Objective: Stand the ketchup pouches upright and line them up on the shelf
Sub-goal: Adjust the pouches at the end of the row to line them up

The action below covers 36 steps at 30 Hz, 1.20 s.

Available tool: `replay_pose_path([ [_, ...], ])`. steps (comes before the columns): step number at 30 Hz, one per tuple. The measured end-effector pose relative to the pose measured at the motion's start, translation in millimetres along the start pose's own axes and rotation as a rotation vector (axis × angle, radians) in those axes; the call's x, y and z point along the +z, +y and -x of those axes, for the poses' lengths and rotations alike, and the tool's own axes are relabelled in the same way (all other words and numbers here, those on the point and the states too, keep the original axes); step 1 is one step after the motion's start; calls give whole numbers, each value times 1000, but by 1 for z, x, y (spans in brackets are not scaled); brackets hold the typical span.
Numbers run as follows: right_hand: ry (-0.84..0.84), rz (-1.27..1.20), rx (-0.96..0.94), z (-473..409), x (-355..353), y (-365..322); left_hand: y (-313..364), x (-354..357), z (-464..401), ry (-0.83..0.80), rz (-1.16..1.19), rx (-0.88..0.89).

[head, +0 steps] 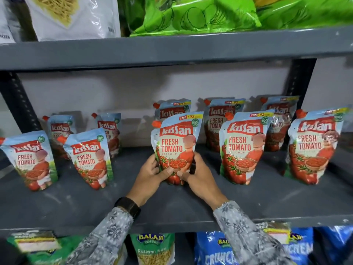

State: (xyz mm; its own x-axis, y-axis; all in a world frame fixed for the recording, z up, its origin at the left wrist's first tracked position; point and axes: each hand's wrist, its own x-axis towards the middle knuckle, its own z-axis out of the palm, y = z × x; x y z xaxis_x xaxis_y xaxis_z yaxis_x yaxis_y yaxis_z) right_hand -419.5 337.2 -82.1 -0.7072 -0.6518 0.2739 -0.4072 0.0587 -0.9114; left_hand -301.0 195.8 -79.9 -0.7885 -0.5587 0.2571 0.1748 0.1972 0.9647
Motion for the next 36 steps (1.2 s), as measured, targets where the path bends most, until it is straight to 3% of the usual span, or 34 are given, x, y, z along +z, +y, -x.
replay_pose_path([
  [10,248,20,37,40,7,-5,7,-41,35,47,-185,-37],
  [14,87,-40,-6,45,60,-29,6,-97,65,134,-217,28],
  [18,-100,-55,9,29,134,-55,-1,-167,87,486,-270,80],
  [20,-133,-13,18,17,173,-69,-3,-201,90,574,-301,56],
  [22,-122,43,7,6,193,-77,-2,-217,81,510,-271,-9],
  [28,-19,54,-29,-13,231,-82,20,-246,50,12,-128,-90],
  [36,36,30,-5,-19,269,-78,12,-279,35,-11,-259,-63],
])
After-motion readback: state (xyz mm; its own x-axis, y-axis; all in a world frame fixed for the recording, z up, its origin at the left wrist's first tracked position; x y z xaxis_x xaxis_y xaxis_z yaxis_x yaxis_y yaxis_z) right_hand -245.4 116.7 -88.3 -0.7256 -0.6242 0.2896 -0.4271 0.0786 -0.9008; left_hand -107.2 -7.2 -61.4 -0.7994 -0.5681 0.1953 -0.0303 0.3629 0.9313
